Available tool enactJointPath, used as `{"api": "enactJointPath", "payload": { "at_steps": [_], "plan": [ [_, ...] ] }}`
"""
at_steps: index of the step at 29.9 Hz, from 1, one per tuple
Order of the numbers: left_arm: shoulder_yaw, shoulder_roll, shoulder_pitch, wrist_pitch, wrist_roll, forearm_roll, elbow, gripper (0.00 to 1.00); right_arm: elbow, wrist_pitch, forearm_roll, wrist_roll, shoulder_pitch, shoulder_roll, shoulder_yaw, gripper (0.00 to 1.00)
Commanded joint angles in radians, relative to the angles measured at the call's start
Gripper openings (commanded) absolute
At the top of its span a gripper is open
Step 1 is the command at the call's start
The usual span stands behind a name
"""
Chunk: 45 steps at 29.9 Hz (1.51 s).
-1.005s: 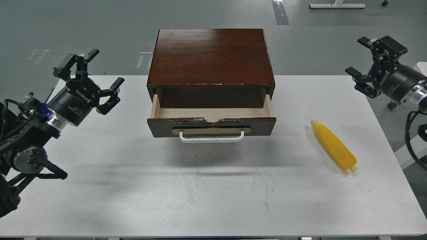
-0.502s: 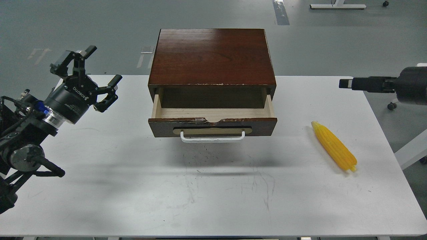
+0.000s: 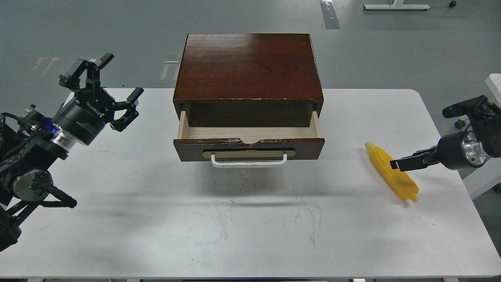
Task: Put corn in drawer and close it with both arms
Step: 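Grasp the yellow corn cob with the right gripper, then lift the corn and carry it over the open drawer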
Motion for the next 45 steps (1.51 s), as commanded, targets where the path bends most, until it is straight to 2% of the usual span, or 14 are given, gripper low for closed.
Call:
{"api": "enactJointPath", "payload": {
  "at_steps": [1, 5, 10, 12, 14, 15, 20, 23, 24, 27, 30, 38, 42, 45],
  "plan": [
    [0.001, 0.001, 0.000, 0.000, 0.000, 0.000, 0.000, 0.99, -0.037, -0.021, 0.000, 0.000, -0.011, 0.034, -0.022, 0.97],
    [0.002, -0.001, 0.000, 0.000, 0.000, 0.000, 0.000, 0.99, -0.065, -0.033, 0.000, 0.000, -0.028, 0.058, -0.025, 0.95],
    [0.000, 0.001, 0.000, -0.002, 0.000, 0.000, 0.000, 0.99, -0.077, -0.038, 0.000, 0.000, -0.048, 0.069, -0.025, 0.88],
    [0.000, 0.001, 0.000, -0.002, 0.000, 0.000, 0.000, 0.99, -0.076, -0.036, 0.000, 0.000, -0.051, 0.072, -0.027, 0.79],
    [0.000, 0.001, 0.002, -0.008, 0.000, 0.000, 0.000, 0.99, -0.079, -0.038, 0.000, 0.000, -0.056, 0.072, -0.027, 0.64],
    [0.001, 0.001, 0.002, -0.008, 0.000, 0.000, 0.000, 0.99, -0.079, -0.036, 0.000, 0.000, -0.064, 0.074, -0.027, 0.53],
    [0.000, 0.001, 0.002, -0.008, 0.000, 0.000, 0.000, 0.99, -0.079, -0.036, 0.000, 0.000, -0.070, 0.072, -0.044, 0.47],
    [0.002, -0.001, 0.002, -0.008, 0.000, 0.000, 0.000, 0.99, -0.077, -0.038, 0.000, 0.000, -0.068, 0.072, -0.064, 0.33],
    [0.002, -0.001, 0.002, -0.008, 0.000, 0.000, 0.000, 0.99, -0.076, -0.036, 0.002, 0.000, -0.068, 0.071, -0.064, 0.25],
    [0.000, 0.001, 0.000, -0.008, 0.000, 0.000, 0.000, 0.99, -0.062, -0.038, 0.005, 0.000, -0.048, 0.060, -0.064, 0.17],
    [0.000, 0.001, 0.000, -0.009, 0.000, 0.000, 0.000, 0.99, -0.041, -0.038, 0.006, 0.000, -0.006, 0.051, -0.064, 0.17],
    [-0.002, -0.001, 0.000, -0.009, 0.000, 0.000, -0.002, 0.99, 0.157, -0.024, 0.020, 0.000, 0.351, -0.064, -0.067, 0.18],
    [-0.002, -0.001, 0.000, -0.009, 0.000, 0.000, 0.000, 0.99, 0.200, 0.007, 0.023, 0.000, 0.496, -0.052, -0.079, 0.18],
    [-0.003, -0.001, 0.000, -0.009, 0.000, 0.000, -0.002, 0.99, 0.222, 0.027, 0.022, 0.000, 0.609, 0.023, -0.114, 0.17]
  ]
}}
